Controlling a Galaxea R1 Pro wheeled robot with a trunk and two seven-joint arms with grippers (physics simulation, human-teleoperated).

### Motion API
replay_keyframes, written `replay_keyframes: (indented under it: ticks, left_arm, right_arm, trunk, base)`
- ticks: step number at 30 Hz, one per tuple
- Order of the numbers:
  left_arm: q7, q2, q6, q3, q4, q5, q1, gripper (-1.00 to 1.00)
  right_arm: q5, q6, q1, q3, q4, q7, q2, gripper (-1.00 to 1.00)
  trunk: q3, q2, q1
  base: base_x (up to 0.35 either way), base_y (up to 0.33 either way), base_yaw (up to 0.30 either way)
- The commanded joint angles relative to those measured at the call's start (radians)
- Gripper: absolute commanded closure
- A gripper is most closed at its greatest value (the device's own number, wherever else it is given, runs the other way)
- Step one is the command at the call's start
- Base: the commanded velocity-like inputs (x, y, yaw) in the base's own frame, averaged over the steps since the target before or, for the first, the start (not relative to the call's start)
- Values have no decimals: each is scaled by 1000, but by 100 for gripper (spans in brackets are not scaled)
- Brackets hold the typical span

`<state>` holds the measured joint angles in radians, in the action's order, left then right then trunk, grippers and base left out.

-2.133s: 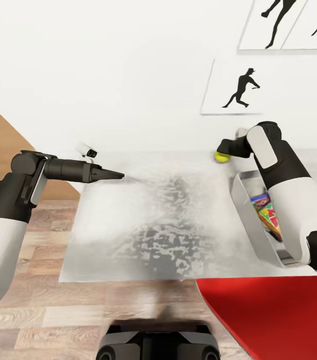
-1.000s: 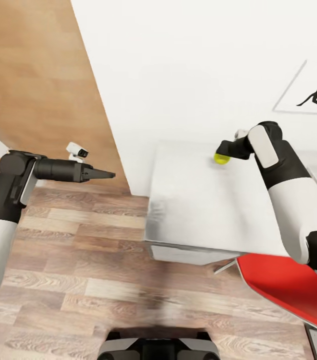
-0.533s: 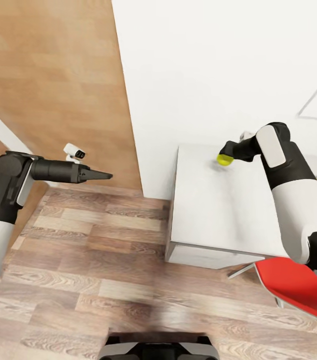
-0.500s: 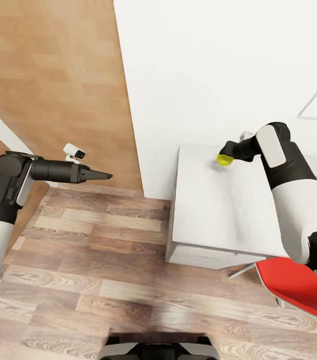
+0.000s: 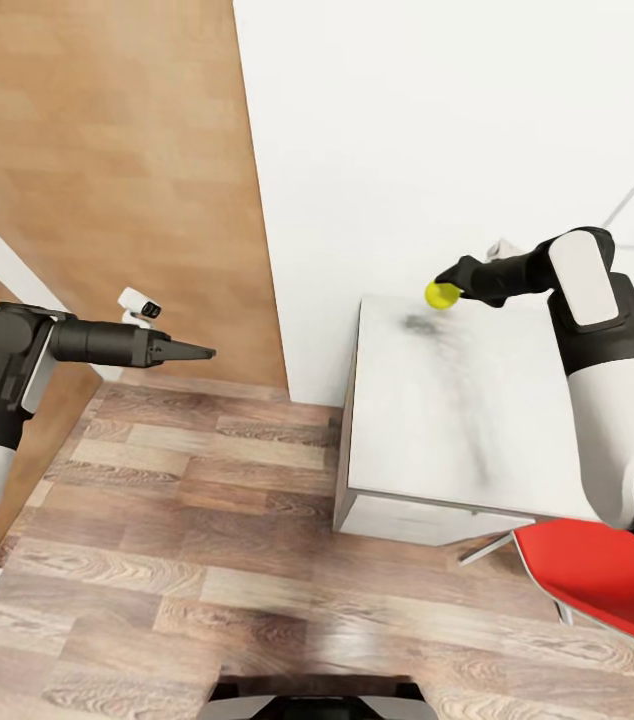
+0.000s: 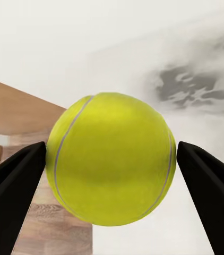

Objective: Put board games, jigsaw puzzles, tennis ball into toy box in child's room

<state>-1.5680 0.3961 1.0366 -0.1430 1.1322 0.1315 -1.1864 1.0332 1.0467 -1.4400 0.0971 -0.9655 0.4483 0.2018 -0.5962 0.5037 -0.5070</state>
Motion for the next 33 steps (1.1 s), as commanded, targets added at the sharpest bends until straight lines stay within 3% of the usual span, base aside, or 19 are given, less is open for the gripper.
replay_keyframes:
  ticks: [1, 4, 8, 11, 15, 24, 27, 33]
  left_arm:
    - [-3, 1, 11, -3, 0, 2, -1, -100]
    - [-3, 0, 11, -4, -2, 2, -1, -100]
    - [-3, 0, 11, -3, -14, 1, -1, -100]
    - [-3, 0, 11, -3, -25, 1, -1, -100]
    - [-3, 0, 11, -4, -32, 0, -1, -100]
    - [-3, 0, 11, -6, -35, -1, 0, -100]
    - [-3, 0, 11, -6, -35, -2, -1, -100]
    - [-3, 0, 11, -5, -60, -3, 4, -100]
  right_arm:
    - [15, 0, -1, 2, 1, 10, 3, 100]
    - [29, 0, 0, 0, 3, 9, 5, 100]
    - [84, 0, 0, -2, 4, 7, 5, 100]
    - [116, 0, 0, 0, 6, 7, 23, 100]
    - [127, 0, 0, 3, 7, 6, 49, 100]
    - [147, 0, -2, 0, 7, 6, 56, 100]
    - [182, 0, -3, -1, 5, 6, 61, 100]
    - [313, 0, 3, 4, -37, 4, 102, 100]
  trunk:
    - [0, 1, -1]
    - [5, 1, -1]
    - [12, 1, -1]
    - [17, 1, -1]
    - [23, 1, -1]
    - [38, 1, -1]
    - [43, 1, -1]
    - [53, 1, -1]
  base:
    - [0, 0, 0]
    - [-41, 6, 0]
    - [-141, 126, 0]
    - [-147, 167, 0]
    - [-50, 53, 0]
    - [-48, 53, 0]
    - [-4, 5, 0]
    - [0, 0, 0]
